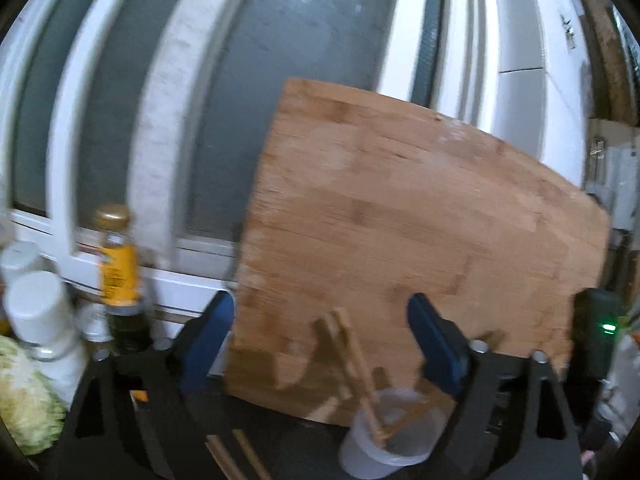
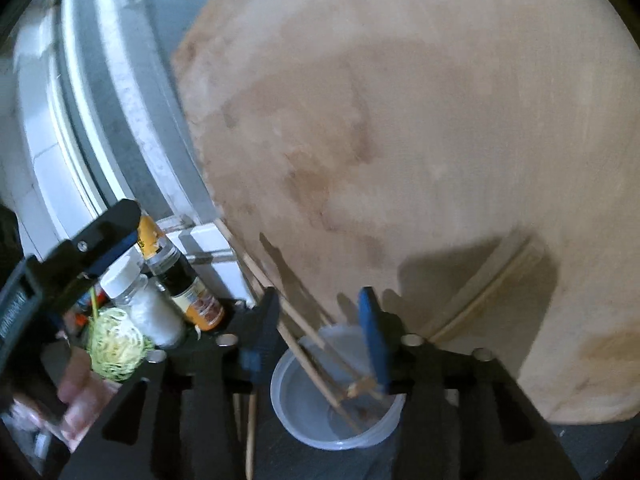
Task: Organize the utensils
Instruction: 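Withdraw the right gripper from the cup and move it to the chopsticks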
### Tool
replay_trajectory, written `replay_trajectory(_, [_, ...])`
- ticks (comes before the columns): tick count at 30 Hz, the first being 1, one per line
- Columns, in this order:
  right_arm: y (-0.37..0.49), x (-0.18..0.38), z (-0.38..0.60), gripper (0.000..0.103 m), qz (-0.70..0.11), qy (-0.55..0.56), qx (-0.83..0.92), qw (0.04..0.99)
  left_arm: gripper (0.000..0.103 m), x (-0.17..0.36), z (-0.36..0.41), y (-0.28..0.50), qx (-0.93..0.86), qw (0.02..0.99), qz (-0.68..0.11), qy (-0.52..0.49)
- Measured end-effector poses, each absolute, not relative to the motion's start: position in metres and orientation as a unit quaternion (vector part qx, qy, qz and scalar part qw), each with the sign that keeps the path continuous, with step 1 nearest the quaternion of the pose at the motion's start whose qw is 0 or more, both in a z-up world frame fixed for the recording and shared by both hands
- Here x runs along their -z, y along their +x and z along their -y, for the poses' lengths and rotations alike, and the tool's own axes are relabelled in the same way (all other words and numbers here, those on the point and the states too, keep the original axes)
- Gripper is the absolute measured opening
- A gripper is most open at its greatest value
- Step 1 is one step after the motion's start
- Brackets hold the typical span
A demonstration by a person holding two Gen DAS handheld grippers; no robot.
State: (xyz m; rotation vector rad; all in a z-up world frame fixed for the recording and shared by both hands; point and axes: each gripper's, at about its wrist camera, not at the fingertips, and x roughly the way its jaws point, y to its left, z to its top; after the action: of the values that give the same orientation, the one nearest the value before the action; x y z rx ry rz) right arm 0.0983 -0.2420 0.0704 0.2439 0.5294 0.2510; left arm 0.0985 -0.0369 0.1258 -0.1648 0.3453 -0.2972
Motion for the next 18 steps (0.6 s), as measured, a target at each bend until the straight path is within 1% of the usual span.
replay_trajectory(3, [0.086,-0.076,0.231,0.049,-0.234,0.081,-0.097,0.964,0.091,-0.128,0.032,0.093,0.111,0.974,-0.191,-0.057])
replay_trajectory(4, [0.083,-0.078,0.227,0.049,-0.226,0.07,-0.087,0.968,0.096,-0.128,0.031,0.089,0.1,0.975,-0.191,-0.047])
replay_trajectory(6, [0.078,-0.08,0.222,0.049,-0.219,0.057,-0.087,0.97,0.101,-0.127,0.027,0.084,0.074,0.98,-0.185,-0.028])
replay_trajectory(7, [0.076,-0.08,0.218,0.049,-0.219,0.053,-0.092,0.97,0.102,-0.125,0.025,0.083,0.068,0.98,-0.185,-0.021])
replay_trajectory(13, [0.068,-0.078,0.199,0.047,-0.194,0.02,-0.07,0.978,0.102,-0.104,0.012,0.094,0.06,0.973,-0.223,-0.005])
replay_trajectory(15, [0.069,-0.075,0.195,0.038,-0.198,0.014,-0.065,0.978,0.102,-0.099,0.007,0.094,0.06,0.973,-0.224,-0.009])
replay_trajectory(18, [0.07,-0.072,0.189,0.038,-0.193,0.005,-0.048,0.98,0.102,-0.093,-0.002,0.095,0.042,0.974,-0.22,-0.028])
